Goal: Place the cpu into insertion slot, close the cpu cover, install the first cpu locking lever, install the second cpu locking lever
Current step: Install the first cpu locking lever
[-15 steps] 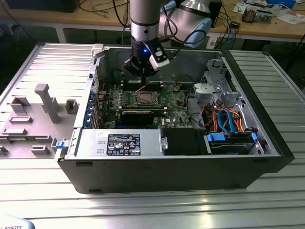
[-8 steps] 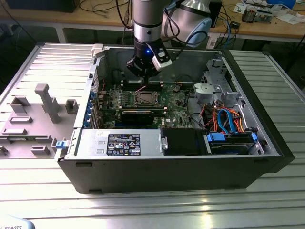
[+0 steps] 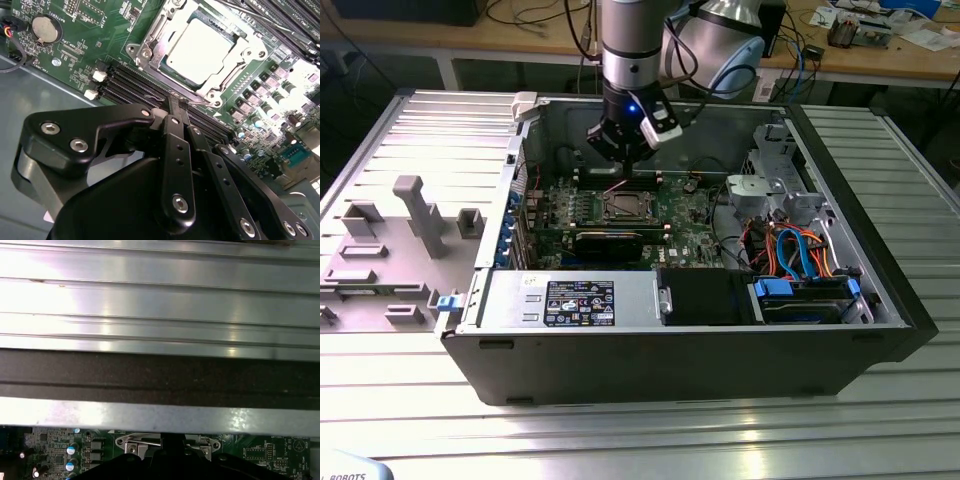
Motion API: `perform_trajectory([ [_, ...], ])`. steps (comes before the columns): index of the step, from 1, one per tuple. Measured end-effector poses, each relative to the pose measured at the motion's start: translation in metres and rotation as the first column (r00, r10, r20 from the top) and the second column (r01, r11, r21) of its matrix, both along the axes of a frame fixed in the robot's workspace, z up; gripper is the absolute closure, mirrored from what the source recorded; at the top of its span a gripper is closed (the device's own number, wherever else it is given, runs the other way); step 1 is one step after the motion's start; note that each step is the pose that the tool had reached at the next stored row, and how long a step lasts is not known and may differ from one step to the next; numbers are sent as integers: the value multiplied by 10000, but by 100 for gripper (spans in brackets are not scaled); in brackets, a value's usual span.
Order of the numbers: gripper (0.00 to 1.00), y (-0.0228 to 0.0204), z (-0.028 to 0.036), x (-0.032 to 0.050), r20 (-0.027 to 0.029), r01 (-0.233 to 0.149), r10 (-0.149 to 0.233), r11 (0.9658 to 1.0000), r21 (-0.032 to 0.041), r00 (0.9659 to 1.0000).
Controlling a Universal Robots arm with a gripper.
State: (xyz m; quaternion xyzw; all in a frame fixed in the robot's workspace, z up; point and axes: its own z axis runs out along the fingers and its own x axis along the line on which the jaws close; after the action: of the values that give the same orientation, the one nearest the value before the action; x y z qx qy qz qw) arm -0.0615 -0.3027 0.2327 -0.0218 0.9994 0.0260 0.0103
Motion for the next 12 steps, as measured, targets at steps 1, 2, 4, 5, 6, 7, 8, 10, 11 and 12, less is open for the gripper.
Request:
perform_trajectory([
  [1,89,0,-1,3,0,0,0,10000,0,10000],
  [2,89,0,-1,5,0,0,0,10000,0,10000],
  [4,89,1,-2,9,-1,0,0,10000,0,10000],
  [5,89,1,-3,11,0,0,0,10000,0,10000],
  [6,89,1,-3,13,0,0,0,10000,0,10000],
  [7,89,1,-4,15,0,0,0,10000,0,10000],
  [8,89,1,-5,18,0,0,0,10000,0,10000],
  [10,89,2,-6,26,0,0,0,10000,0,10000],
  [11,89,2,-7,28,0,0,0,10000,0,10000],
  [12,89,2,-8,30,0,0,0,10000,0,10000],
])
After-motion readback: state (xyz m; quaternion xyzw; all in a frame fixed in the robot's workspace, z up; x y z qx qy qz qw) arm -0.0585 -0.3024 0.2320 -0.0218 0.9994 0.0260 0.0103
